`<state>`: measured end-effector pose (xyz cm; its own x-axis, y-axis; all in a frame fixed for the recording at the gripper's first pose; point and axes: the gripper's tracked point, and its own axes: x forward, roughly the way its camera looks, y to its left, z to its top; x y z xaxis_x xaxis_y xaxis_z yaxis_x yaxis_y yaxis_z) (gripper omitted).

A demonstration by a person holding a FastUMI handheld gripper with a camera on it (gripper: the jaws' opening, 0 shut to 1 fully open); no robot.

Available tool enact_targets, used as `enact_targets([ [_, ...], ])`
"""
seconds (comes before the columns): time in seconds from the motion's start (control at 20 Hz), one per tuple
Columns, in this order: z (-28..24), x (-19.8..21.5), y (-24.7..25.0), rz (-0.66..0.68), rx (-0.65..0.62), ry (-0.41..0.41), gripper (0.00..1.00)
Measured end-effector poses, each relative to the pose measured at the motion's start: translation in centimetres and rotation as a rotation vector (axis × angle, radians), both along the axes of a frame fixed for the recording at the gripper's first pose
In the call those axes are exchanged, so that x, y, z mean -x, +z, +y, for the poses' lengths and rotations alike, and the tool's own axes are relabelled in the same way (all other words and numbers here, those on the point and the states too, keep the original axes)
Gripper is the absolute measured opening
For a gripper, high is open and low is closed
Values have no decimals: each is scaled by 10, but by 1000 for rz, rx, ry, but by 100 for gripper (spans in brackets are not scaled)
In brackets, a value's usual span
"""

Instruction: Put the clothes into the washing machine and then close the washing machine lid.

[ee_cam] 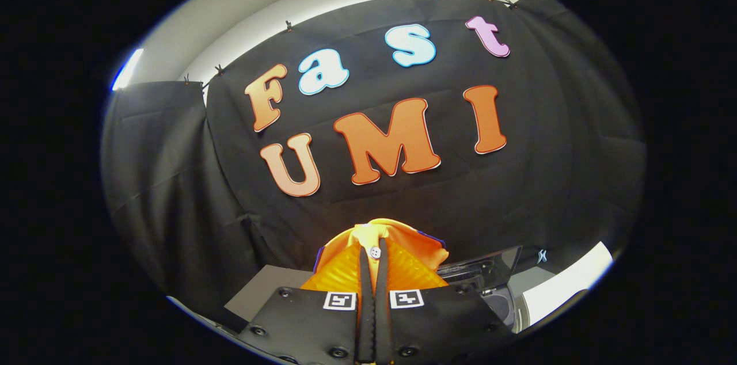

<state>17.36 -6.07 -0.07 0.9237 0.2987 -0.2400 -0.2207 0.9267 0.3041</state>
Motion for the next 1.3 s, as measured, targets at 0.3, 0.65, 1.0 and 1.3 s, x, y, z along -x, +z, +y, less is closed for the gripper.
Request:
enact_targets([
  [0.3, -43, -16, -2, -12, 16, -9, 8],
  [0.65, -70, -39, -51, 54, -1, -23, 8],
  [1.0, -93, -58, -48, 37, -12, -52, 8],
  [1.3, -83, -55, -102, 100, 7, -20, 8],
])
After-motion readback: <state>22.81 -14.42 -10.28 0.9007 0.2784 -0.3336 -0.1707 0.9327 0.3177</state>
